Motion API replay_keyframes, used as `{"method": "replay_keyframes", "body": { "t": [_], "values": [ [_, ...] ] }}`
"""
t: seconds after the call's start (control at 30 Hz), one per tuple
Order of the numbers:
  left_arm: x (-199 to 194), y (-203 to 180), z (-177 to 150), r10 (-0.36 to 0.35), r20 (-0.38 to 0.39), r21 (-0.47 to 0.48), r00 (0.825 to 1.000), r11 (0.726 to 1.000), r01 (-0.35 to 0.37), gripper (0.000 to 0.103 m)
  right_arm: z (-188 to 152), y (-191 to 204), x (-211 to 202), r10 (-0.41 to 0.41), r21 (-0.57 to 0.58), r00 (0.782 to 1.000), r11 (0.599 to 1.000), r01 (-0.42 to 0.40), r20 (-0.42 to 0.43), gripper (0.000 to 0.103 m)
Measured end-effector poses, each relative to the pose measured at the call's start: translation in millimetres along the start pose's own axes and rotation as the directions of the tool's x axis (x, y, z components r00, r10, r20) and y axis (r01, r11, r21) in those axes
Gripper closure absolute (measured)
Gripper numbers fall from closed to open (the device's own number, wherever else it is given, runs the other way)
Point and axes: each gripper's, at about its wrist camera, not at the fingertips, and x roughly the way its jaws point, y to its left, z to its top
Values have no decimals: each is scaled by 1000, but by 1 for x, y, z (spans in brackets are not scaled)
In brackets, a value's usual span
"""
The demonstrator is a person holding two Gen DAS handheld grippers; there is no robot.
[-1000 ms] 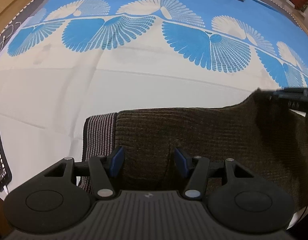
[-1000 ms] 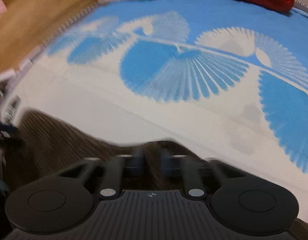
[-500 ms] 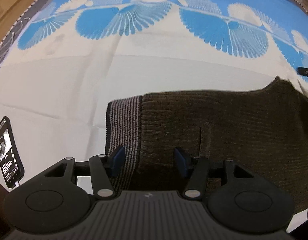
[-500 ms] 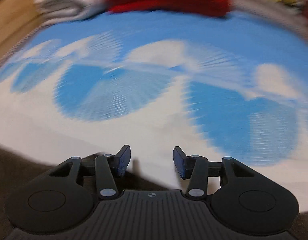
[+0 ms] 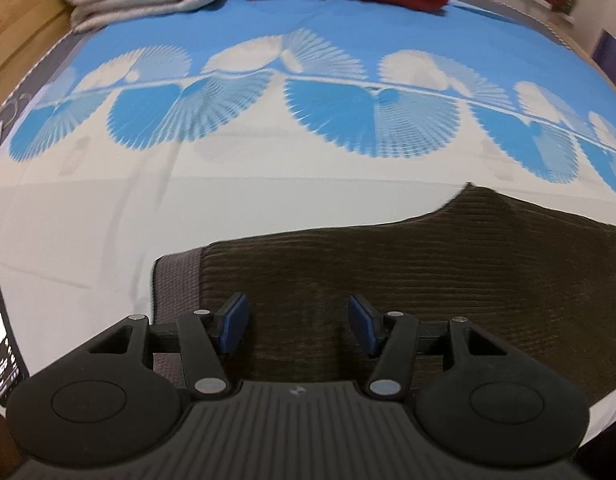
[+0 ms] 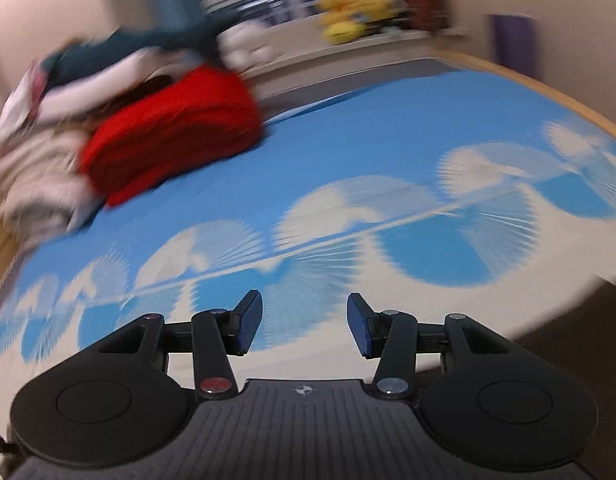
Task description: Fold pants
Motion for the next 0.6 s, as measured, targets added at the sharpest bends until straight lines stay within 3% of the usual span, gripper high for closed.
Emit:
{"method": "replay_keyframes", "body": {
  "t": [0.1,0.27,0.33,0.47,0.6],
  "values": [
    [-5,-14,0,-15,26,47,1000,999,14,42,-5,-69,-37,-79,117,996,990,73,42,54],
    [-12,-23,1,-16,60,95,998,995,10,41,-25,-187,-84,-232,323,971,924,203,55,54],
    [-14,-23,1,-15,66,95,998,995,9,41,-39,-230,-93,-285,419,958,872,252,17,53],
    [-12,-24,5,-6,66,80,998,997,1,41,-69,-291,-97,-297,589,951,756,286,-82,52],
    [-7,-32,10,5,53,82,999,997,-9,41,-89,-316,-73,-298,626,925,683,378,-234,50]
  ]
}}
